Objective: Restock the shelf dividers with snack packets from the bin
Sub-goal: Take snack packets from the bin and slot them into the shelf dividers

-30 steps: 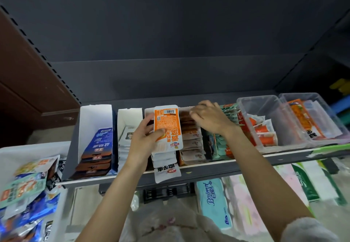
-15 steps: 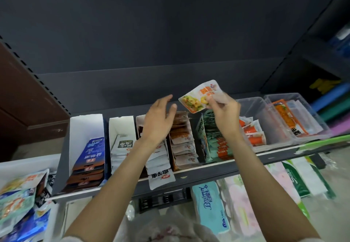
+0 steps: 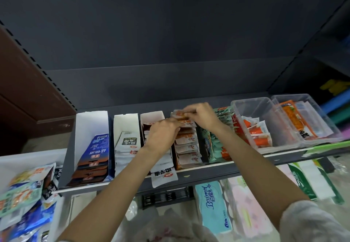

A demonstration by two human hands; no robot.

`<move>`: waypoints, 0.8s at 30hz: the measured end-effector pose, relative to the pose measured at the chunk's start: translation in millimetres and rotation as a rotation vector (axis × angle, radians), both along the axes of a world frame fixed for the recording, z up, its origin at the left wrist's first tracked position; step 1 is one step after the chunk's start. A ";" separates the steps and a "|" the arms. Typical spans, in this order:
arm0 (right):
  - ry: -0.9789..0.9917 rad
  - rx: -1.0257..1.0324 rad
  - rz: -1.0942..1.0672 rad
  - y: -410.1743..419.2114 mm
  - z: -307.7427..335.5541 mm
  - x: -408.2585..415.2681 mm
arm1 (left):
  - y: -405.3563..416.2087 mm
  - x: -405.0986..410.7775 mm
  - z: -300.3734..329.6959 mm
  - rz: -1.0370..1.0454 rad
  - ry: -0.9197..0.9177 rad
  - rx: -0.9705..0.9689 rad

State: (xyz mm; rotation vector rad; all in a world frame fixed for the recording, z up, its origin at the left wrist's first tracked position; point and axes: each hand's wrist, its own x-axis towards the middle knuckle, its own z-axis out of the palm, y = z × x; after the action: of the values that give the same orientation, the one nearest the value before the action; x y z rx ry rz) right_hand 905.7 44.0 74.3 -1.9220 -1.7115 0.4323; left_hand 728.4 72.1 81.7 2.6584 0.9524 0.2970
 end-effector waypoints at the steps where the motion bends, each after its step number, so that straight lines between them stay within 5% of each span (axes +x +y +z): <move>1: -0.032 -0.004 0.004 -0.5 0.5 -0.9 | 0.0 -0.1 0.3 0.003 -0.005 0.002; 8: -0.405 -0.049 -0.007 4.2 5.1 -9.9 | -3.4 2.4 -2.8 0.002 -0.091 0.056; 14: -0.339 -0.065 0.023 2.5 4.5 -9.0 | -5.8 -0.3 -5.3 0.009 -0.157 0.108; 21: -0.147 0.433 -0.134 -56.0 14.8 -45.5 | -23.0 -58.4 14.1 0.133 -0.551 0.223; 24: -0.020 0.489 -0.104 -75.7 25.7 -92.6 | -36.6 -104.7 24.9 0.245 -0.639 0.230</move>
State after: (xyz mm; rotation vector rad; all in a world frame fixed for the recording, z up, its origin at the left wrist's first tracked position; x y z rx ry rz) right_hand 813.1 -31.7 100.0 -1.6450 -1.5423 -0.0470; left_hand 623.7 35.5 106.6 2.3579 1.0547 1.2842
